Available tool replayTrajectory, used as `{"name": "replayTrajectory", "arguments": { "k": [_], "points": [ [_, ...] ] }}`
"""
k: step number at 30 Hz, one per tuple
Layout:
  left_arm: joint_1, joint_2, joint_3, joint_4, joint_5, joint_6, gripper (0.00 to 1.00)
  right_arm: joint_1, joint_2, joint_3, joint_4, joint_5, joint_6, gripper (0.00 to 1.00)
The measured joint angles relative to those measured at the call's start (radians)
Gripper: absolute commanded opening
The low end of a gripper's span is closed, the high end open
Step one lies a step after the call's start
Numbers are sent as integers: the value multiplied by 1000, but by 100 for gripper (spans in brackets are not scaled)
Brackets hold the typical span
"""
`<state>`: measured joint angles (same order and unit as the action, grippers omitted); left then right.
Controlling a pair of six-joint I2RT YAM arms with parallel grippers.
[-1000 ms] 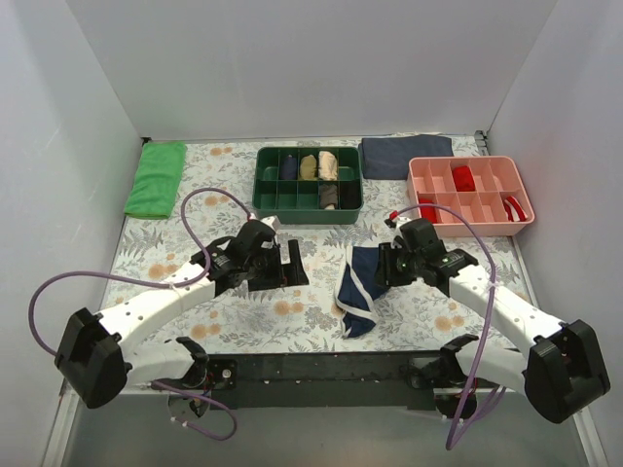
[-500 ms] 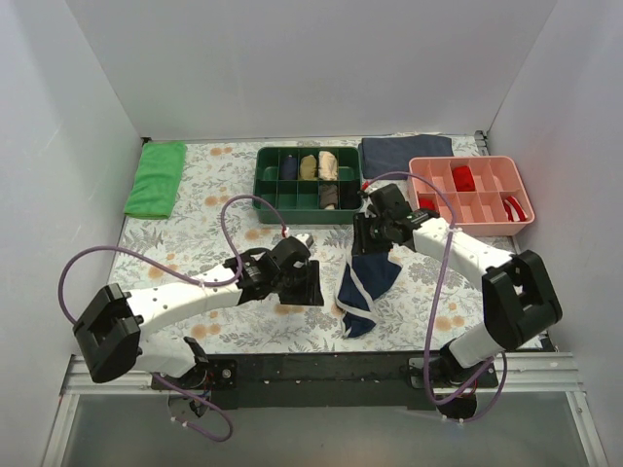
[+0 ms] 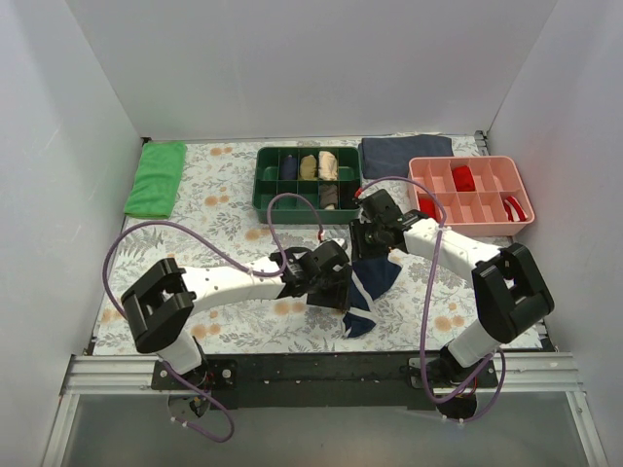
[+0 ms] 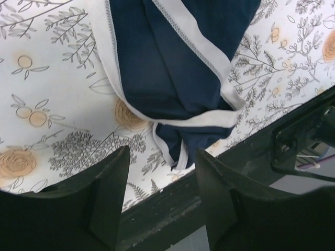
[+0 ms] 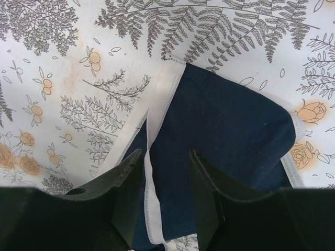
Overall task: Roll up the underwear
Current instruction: Flatten out the underwear at the center of the board.
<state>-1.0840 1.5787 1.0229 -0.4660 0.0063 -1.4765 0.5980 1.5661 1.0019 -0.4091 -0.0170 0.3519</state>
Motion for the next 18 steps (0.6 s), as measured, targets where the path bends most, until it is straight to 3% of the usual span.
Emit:
{"name": "replayTrajectory", "arguments": {
  "k": [13,18],
  "points": [
    [-16,149,72,-17,-60,-1,50,0,18,-12,12,10,-1,49],
    [-16,169,90,-35,-110,-16,38,0,25,-18,17,-12,-7,50]
  ]
}}
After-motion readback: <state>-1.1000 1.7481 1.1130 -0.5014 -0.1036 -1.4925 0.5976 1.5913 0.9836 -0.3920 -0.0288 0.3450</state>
